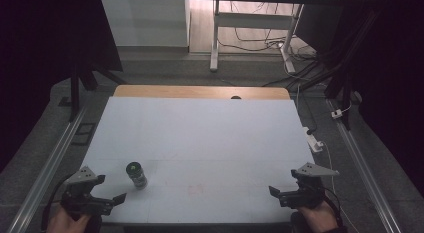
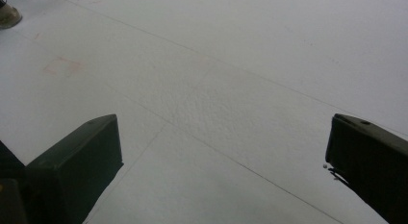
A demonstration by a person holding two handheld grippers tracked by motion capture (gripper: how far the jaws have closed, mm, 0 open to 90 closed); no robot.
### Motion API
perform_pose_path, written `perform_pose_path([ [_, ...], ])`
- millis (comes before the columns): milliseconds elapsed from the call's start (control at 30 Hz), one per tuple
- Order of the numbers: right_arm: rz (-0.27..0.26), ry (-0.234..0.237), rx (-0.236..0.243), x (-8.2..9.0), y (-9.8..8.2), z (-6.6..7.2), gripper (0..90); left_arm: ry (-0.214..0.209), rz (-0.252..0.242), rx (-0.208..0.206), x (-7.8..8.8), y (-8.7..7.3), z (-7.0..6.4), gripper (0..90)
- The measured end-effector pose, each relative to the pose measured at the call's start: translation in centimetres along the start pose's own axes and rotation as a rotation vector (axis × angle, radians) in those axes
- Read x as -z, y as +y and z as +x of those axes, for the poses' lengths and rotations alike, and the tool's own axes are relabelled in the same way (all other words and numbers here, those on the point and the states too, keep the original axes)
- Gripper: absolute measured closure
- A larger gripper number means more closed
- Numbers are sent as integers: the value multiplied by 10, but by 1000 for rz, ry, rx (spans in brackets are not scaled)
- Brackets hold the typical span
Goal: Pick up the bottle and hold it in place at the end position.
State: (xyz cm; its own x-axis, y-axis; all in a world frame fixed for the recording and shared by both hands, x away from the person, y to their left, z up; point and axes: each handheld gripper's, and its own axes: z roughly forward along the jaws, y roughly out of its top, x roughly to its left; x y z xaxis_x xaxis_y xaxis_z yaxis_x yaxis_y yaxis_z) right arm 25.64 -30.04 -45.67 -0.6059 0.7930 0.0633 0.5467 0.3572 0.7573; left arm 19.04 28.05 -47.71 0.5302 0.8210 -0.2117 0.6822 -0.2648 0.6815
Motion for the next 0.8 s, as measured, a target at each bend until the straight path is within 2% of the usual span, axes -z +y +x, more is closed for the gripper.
perform_pose_path([
  [133,2,3,0,0,0,0,0,-12,-15,-13,-1,2,1,0],
  [200,4,5,2,0,0,0,0,-18,-54,-18,-3,4,2,0],
  [300,8,6,5,-1,0,0,0,-25,-71,-18,-7,8,3,1],
  [400,8,8,4,-1,0,0,0,-26,-56,-30,-13,12,2,10],
  [567,9,10,6,-1,0,0,0,4,-49,-61,-21,18,0,5],
  [700,12,10,10,-1,1,0,0,27,-31,-68,-26,21,-1,3],
  [733,15,9,12,-1,1,0,0,45,-30,-71,-29,23,0,1],
  [800,15,11,11,-2,1,1,0,42,-29,-80,-32,25,2,0],
])
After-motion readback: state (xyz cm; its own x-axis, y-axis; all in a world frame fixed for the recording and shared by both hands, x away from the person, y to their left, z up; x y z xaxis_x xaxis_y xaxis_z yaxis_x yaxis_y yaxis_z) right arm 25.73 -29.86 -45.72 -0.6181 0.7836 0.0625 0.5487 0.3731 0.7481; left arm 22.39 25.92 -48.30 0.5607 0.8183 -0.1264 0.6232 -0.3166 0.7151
